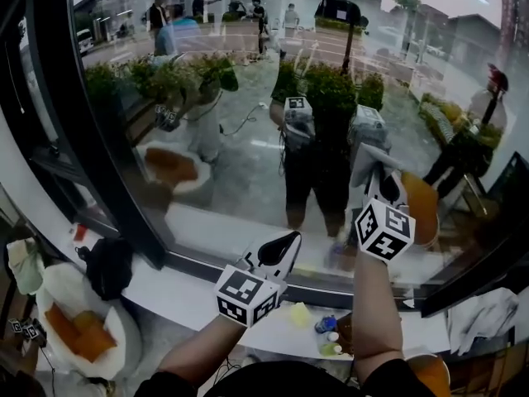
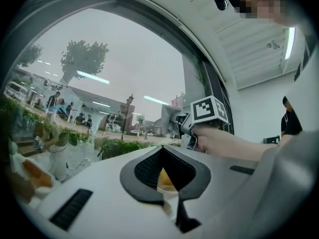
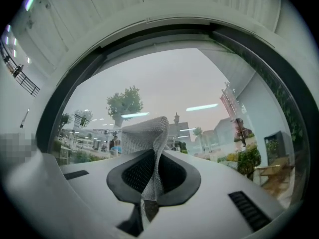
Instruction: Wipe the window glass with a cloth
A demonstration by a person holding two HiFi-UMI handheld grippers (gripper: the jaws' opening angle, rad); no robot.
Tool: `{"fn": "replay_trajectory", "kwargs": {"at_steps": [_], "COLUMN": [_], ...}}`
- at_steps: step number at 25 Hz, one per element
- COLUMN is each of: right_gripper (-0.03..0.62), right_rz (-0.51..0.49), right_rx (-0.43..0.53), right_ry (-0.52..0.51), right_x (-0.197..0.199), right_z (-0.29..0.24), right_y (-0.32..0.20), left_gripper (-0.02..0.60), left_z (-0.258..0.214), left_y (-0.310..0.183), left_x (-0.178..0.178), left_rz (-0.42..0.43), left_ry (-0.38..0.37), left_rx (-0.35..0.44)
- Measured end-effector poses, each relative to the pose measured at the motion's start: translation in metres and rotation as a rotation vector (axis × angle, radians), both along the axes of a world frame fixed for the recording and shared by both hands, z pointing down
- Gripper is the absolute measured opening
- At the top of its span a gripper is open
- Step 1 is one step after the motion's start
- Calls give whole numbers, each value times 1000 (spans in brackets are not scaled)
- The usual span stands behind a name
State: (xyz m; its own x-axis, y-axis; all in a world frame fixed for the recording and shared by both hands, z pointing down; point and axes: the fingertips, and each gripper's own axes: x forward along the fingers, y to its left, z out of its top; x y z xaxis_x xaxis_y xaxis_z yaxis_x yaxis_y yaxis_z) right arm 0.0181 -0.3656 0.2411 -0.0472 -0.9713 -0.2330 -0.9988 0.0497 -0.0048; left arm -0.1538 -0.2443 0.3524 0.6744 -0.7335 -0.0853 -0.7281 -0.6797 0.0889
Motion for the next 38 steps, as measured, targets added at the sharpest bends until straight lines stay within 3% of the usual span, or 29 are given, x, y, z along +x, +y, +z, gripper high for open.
{"fn": "replay_trajectory", "kwargs": {"at_steps": [14,19,35,38], "right_gripper": [41,41,41,41], "right_rz": [-115,-173,-237,-275], "right_rx": [-5,-23,-29,-39], "right_ry": [38,61,82,45], "right_x": [-164,-213,-232,-233], "right_z": [14,19,26,26], "right_y": [-23,-30,-32,-32], "left_gripper": [8,8,8,8], "left_z": [11,14,15,16], "left_y": [-3,-3,-8,-5], "left_x": [-133,-155,-159,-158], "left_rz": [-141,-175,-207,-203], "left_ry": [28,39,54,53], "left_rx": [-21,-32,-17,-18]}}
